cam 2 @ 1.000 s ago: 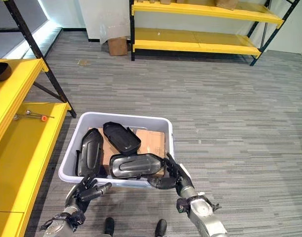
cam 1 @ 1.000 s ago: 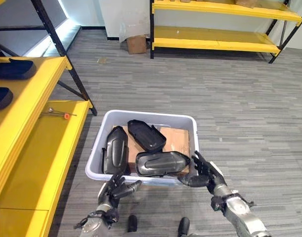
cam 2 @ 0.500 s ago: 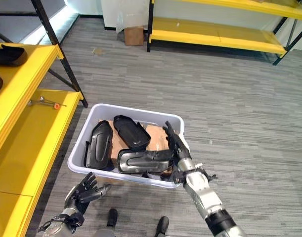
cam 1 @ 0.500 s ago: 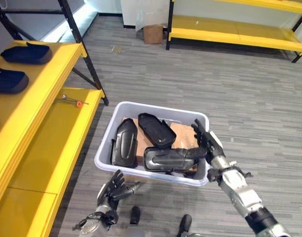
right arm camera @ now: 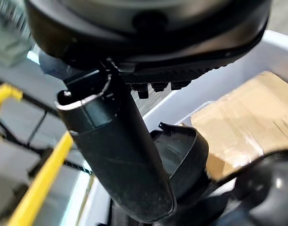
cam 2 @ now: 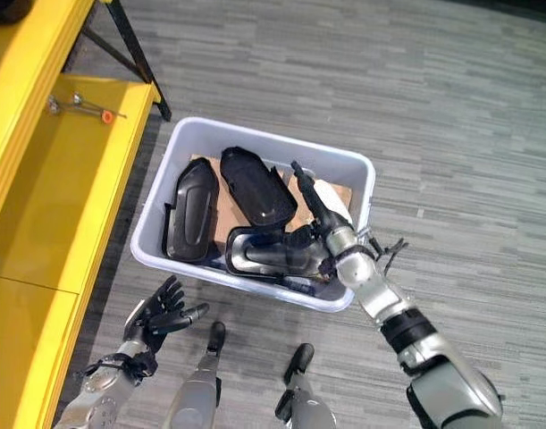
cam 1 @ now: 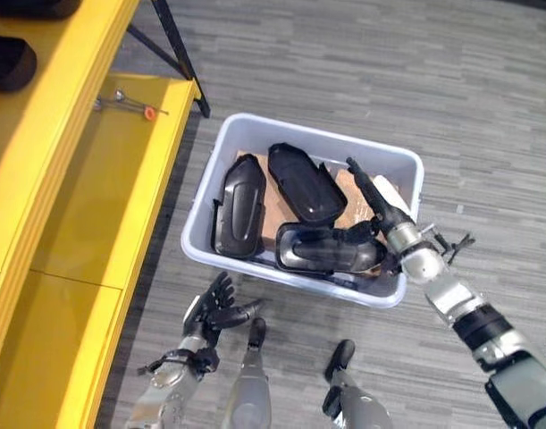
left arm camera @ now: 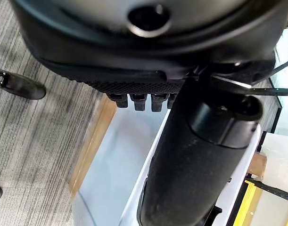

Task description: Move parts from the plastic box to the shelf.

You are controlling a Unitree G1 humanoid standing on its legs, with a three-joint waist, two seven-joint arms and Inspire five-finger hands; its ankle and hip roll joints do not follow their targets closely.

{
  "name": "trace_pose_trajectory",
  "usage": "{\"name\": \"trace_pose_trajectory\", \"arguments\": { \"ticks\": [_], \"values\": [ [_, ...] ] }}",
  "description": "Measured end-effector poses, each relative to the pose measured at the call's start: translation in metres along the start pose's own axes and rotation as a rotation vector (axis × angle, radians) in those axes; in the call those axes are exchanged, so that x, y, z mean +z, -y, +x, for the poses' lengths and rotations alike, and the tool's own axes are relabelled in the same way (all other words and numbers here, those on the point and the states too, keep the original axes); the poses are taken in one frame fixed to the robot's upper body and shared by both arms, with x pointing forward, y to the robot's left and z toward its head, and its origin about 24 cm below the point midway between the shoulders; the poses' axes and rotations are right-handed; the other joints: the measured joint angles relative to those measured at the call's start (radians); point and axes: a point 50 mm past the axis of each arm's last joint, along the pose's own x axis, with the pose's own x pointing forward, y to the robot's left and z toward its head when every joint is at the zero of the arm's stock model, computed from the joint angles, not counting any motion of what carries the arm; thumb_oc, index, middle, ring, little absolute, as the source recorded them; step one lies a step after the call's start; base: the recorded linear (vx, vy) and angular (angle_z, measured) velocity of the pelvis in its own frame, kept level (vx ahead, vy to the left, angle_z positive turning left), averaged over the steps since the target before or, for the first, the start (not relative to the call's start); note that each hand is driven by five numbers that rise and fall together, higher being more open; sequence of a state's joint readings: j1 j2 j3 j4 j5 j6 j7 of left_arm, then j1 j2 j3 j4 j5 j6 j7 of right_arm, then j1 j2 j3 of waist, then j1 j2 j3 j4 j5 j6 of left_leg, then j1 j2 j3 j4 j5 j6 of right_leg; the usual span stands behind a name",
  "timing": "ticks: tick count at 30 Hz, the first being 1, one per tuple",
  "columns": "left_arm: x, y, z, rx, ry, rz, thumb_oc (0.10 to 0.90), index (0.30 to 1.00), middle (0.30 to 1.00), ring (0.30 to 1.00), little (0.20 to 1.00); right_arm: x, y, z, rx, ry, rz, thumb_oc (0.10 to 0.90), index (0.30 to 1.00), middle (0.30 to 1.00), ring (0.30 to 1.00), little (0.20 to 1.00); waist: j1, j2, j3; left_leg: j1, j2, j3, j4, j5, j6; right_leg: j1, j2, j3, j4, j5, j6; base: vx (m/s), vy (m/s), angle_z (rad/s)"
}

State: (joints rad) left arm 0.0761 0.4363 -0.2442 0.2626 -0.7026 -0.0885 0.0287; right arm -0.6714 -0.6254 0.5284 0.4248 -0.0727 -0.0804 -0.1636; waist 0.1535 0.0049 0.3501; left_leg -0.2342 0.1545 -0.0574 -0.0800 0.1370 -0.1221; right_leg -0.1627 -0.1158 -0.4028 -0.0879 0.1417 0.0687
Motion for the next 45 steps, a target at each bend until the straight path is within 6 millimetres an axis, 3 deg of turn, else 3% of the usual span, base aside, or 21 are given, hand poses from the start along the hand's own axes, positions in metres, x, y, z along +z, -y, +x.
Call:
{"name": "trace_pose_trajectory", "arguments": {
  "ticks": [1, 3, 5, 11, 22, 45],
  "values": [
    [0.001, 0.000, 0.001, -0.002, 0.003, 0.002, 0.900, 1.000, 1.000, 1.000, 1.000, 0.001, 0.005, 0.003, 0.008, 0.010, -0.070, 0.900, 1.000, 1.000, 1.000, 1.000, 0.001, 0.001, 0.001, -0.008, 0.000, 0.000, 0.000, 0.000, 0.000, -0.008, 0.000, 0.000, 0.000, 0.000, 0.000, 0.00, 0.000, 0.00],
    [0.009, 0.004, 0.007, -0.028, 0.025, 0.029, 0.900, 1.000, 1.000, 1.000, 1.000, 0.006, 0.033, 0.017, -0.005, 0.038, -0.358, 0.900, 1.000, 1.000, 1.000, 1.000, 0.014, 0.003, 0.051, -0.013, 0.000, 0.000, 0.000, 0.001, -0.001, -0.012, 0.000, -0.001, 0.000, 0.001, 0.000, 0.00, 0.000, 0.00],
    [0.012, 0.011, 0.010, -0.051, 0.032, 0.034, 0.900, 1.000, 1.000, 1.000, 1.000, 0.009, 0.046, 0.022, -0.030, 0.027, -0.429, 0.900, 1.000, 1.000, 1.000, 1.000, 0.014, 0.000, 0.064, -0.033, 0.000, -0.002, 0.000, 0.002, -0.001, -0.031, 0.001, -0.005, 0.000, 0.001, 0.000, -0.01, -0.018, 0.01],
    [0.020, 0.014, 0.015, -0.065, 0.058, 0.041, 0.900, 1.000, 1.000, 1.000, 1.000, 0.020, 0.047, 0.028, 0.002, 0.091, -0.652, 0.900, 1.000, 1.000, 1.000, 1.000, 0.014, -0.002, 0.067, -0.065, 0.000, 0.000, 0.000, 0.003, -0.002, -0.063, 0.000, -0.006, 0.000, 0.002, -0.001, 0.00, -0.006, 0.00],
    [0.027, 0.016, 0.019, -0.064, 0.091, 0.041, 0.900, 1.000, 1.000, 1.000, 1.000, 0.032, 0.054, 0.034, -0.027, 0.121, -0.673, 0.900, 1.000, 1.000, 1.000, 1.000, 0.014, -0.031, 0.091, -0.081, 0.002, -0.001, 0.000, 0.005, -0.004, -0.078, 0.002, -0.005, 0.000, 0.002, -0.001, 0.00, 0.000, 0.00],
    [0.035, 0.017, 0.019, -0.033, 0.129, 0.031, 0.900, 1.000, 1.000, 1.000, 1.000, 0.045, 0.041, 0.039, -0.026, 0.155, -0.633, 0.900, 1.000, 1.000, 1.000, 1.000, 0.019, -0.030, 0.102, -0.108, 0.002, -0.017, 0.000, 0.011, -0.006, -0.095, 0.004, -0.020, 0.000, 0.003, -0.002, 0.00, -0.001, 0.00]
  ]
}}
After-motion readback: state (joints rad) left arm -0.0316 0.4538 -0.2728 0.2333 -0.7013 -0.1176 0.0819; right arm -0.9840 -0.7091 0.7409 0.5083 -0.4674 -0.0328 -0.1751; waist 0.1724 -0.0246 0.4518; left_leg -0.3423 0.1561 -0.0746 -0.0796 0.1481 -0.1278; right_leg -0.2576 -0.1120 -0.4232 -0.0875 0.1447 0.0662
